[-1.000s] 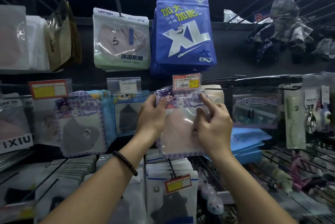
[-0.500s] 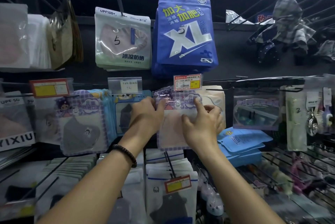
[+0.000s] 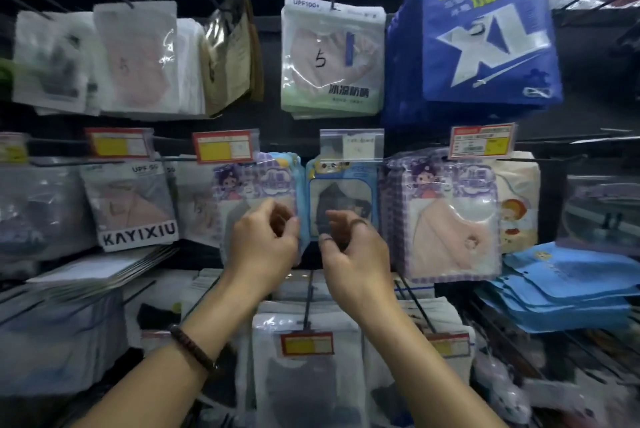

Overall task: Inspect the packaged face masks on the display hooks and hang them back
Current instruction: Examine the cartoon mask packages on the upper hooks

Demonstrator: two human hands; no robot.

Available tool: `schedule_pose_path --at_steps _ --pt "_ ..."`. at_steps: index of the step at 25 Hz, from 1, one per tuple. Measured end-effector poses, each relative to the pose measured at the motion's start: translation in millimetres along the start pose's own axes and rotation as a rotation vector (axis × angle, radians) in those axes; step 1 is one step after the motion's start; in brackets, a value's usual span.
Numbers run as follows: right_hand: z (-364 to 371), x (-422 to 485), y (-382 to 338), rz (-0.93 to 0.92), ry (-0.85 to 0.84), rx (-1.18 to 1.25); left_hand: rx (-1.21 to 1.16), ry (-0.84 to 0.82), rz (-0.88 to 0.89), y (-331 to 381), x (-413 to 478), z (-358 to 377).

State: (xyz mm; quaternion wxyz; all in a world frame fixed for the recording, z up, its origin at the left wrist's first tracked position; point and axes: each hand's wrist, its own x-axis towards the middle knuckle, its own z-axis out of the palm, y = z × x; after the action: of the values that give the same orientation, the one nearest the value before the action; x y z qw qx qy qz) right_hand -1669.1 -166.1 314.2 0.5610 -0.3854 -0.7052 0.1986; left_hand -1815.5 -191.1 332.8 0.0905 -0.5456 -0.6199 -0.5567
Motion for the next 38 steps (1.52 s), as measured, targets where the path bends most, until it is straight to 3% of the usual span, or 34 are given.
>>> schedule_pose_path --at_steps 4,10,15,21,28,32,35,38 --pt "32.2 12.2 -12.7 0.152 -0.143 0.056 -0.059 0.123 -0.088 -53.3 14.1 -28.9" --pt "73.0 26.5 -29.7 0.281 -0.169 0.172 -0.228 -0.032 -0.290 -93.0 43.0 -34.0" --pt "100.1 28.3 -29.8 0.285 -0.161 0.157 -0.286 -0.108 -0.279 -104.8 46.9 -26.6" --pt "106.9 24.0 -37.9 0.325 -0.170 0.215 -0.252 -0.060 -0.244 -104.1 47.1 -37.4" --pt "112.3 6.8 -46.1 0.226 -0.190 0.116 -0.135 0.032 -0.116 -99.0 32.6 -63.6" --pt "113.0 -9.0 -52.8 0.125 -0.093 0.083 -0.203 0.096 -0.155 -93.4 31.5 -83.2" --pt "108.4 -25.3 -59.1 0.074 0.105 0.117 -0.489 -0.005 -0.305 -89.9 27.3 -93.8" --pt "91.9 -38.7 -65.3 0.073 0.163 0.233 -0.653 -0.074 -0.323 -77.6 9.9 -105.1"
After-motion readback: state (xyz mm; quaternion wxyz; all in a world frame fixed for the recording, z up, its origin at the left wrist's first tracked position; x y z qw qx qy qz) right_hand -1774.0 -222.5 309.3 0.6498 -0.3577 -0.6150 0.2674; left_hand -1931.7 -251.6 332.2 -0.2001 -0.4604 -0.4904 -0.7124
